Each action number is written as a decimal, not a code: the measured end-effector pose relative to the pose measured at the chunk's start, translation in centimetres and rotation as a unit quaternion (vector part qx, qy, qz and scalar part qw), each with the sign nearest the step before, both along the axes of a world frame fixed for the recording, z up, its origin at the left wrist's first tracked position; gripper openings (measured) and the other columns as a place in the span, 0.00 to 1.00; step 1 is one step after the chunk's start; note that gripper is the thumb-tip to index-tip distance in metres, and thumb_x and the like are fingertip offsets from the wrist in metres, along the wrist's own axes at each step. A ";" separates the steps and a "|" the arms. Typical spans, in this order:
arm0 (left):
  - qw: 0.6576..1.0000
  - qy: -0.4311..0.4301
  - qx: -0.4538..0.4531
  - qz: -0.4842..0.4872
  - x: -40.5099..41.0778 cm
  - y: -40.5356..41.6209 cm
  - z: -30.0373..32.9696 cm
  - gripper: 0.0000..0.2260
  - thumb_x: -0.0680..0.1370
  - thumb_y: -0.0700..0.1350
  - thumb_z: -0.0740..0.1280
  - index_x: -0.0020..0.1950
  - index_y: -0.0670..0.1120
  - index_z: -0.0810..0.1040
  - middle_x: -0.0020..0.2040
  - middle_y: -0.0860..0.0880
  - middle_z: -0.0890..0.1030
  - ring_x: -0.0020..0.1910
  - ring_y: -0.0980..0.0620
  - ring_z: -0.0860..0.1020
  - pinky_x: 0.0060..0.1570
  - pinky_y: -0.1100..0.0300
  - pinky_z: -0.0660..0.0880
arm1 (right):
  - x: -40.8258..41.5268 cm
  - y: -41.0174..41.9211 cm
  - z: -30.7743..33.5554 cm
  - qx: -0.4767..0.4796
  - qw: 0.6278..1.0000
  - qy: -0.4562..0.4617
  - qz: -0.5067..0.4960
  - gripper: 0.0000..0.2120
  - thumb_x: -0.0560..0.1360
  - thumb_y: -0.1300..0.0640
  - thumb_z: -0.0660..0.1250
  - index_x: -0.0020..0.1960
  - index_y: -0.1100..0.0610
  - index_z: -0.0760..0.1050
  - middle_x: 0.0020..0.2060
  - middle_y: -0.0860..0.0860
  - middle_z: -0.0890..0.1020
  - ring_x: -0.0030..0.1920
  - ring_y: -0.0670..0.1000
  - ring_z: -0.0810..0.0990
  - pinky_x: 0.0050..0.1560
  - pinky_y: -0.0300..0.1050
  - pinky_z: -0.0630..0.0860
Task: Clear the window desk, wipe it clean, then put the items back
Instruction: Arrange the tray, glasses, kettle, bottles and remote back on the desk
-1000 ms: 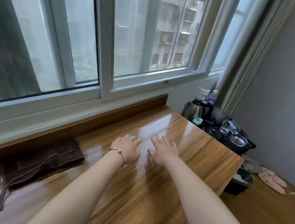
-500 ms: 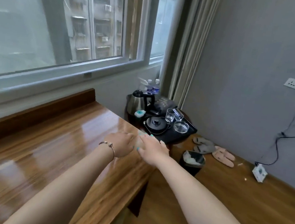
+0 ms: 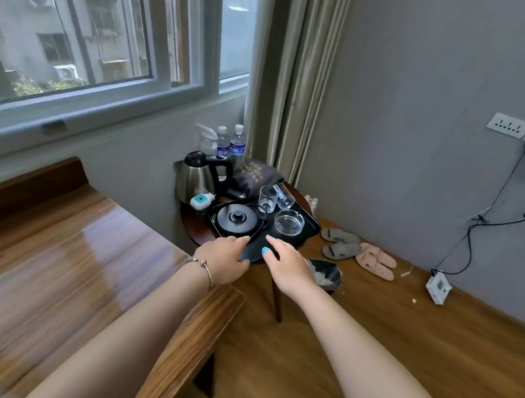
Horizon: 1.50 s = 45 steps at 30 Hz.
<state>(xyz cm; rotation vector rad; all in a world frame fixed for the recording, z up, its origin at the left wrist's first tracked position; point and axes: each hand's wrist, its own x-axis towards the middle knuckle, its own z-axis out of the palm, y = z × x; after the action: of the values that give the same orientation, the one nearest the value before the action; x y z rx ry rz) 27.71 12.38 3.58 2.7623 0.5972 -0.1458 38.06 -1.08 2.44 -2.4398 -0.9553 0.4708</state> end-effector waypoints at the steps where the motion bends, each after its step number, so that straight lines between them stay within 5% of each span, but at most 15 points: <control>1: 1.000 -0.001 -0.003 0.002 1.4 0.7 -0.4 0.27 0.79 0.54 0.58 0.77 0.52 0.58 0.73 0.48 0.68 0.70 0.46 0.68 0.64 0.50 0.70 | 1.3 0.3 -0.2 0.003 1.000 0.001 -0.004 0.23 0.83 0.44 0.53 0.77 0.45 0.62 0.77 0.46 0.64 0.76 0.49 0.62 0.74 0.52 0.61; 8: 0.996 -0.018 -0.086 0.008 10.1 4.3 -3.2 0.29 0.79 0.54 0.59 0.78 0.53 0.55 0.75 0.51 0.64 0.73 0.47 0.65 0.67 0.50 0.67 | 9.9 3.2 -1.6 -0.002 0.998 0.044 -0.038 0.27 0.80 0.44 0.61 0.77 0.42 0.60 0.77 0.46 0.64 0.75 0.52 0.64 0.72 0.53 0.65; 16: 0.987 -0.056 -0.148 0.005 18.0 6.2 -4.9 0.31 0.78 0.55 0.62 0.78 0.53 0.55 0.76 0.50 0.63 0.74 0.47 0.62 0.71 0.52 0.62 | 18.9 5.2 -2.7 0.131 0.957 0.238 -0.100 0.31 0.76 0.50 0.71 0.76 0.48 0.65 0.75 0.47 0.67 0.73 0.47 0.65 0.63 0.37 0.62; 22: 0.979 -0.076 -0.181 0.061 22.3 6.7 -6.7 0.31 0.77 0.57 0.62 0.78 0.54 0.55 0.77 0.51 0.61 0.74 0.49 0.61 0.70 0.49 0.64 | 25.3 6.0 -4.0 0.119 0.955 0.261 -0.078 0.33 0.75 0.52 0.73 0.76 0.46 0.65 0.74 0.46 0.68 0.66 0.43 0.67 0.60 0.36 0.63; 27: 0.963 -0.143 -0.175 0.145 25.9 7.1 -8.6 0.30 0.78 0.56 0.62 0.78 0.53 0.57 0.75 0.52 0.64 0.73 0.51 0.63 0.70 0.54 0.63 | 31.5 8.0 -5.4 0.097 0.962 0.255 -0.009 0.34 0.75 0.56 0.74 0.77 0.50 0.64 0.74 0.48 0.68 0.63 0.40 0.64 0.51 0.24 0.61; 31: 0.946 -0.153 -0.175 0.228 27.5 7.3 -10.8 0.31 0.77 0.58 0.62 0.78 0.53 0.56 0.75 0.51 0.64 0.74 0.51 0.61 0.72 0.53 0.61 | 35.2 9.1 -7.1 0.086 0.957 0.275 0.035 0.35 0.74 0.55 0.75 0.77 0.50 0.64 0.74 0.49 0.68 0.65 0.40 0.64 0.59 0.31 0.62; 35: 0.935 -0.146 -0.161 0.281 27.7 7.8 -13.1 0.33 0.77 0.58 0.65 0.78 0.50 0.58 0.76 0.49 0.63 0.75 0.51 0.59 0.74 0.56 0.56 | 38.1 9.7 -9.4 0.033 0.961 0.259 0.091 0.36 0.73 0.53 0.76 0.76 0.47 0.65 0.78 0.52 0.60 0.77 0.50 0.58 0.74 0.45 0.58; 41: 0.917 -0.122 -0.130 0.357 24.3 8.3 -16.6 0.36 0.75 0.61 0.66 0.78 0.50 0.58 0.77 0.46 0.62 0.76 0.47 0.57 0.75 0.52 0.53 | 41.9 10.5 -13.6 -0.014 0.955 0.287 0.079 0.41 0.69 0.47 0.78 0.75 0.35 0.61 0.80 0.51 0.37 0.80 0.56 0.43 0.77 0.55 0.51; 45: 0.895 -0.082 -0.131 0.418 21.5 9.4 -19.5 0.40 0.71 0.67 0.66 0.78 0.60 0.50 0.79 0.45 0.49 0.78 0.46 0.44 0.76 0.50 0.47 | 44.2 11.0 -17.0 -0.056 0.954 0.274 0.103 0.52 0.59 0.38 0.78 0.75 0.29 0.53 0.78 0.52 0.31 0.79 0.59 0.40 0.77 0.57 0.50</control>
<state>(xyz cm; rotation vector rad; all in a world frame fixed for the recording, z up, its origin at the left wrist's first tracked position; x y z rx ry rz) 49.22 21.74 -15.93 2.0149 1.5108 0.1873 82.27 9.92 -14.57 -2.1184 -0.9501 1.2286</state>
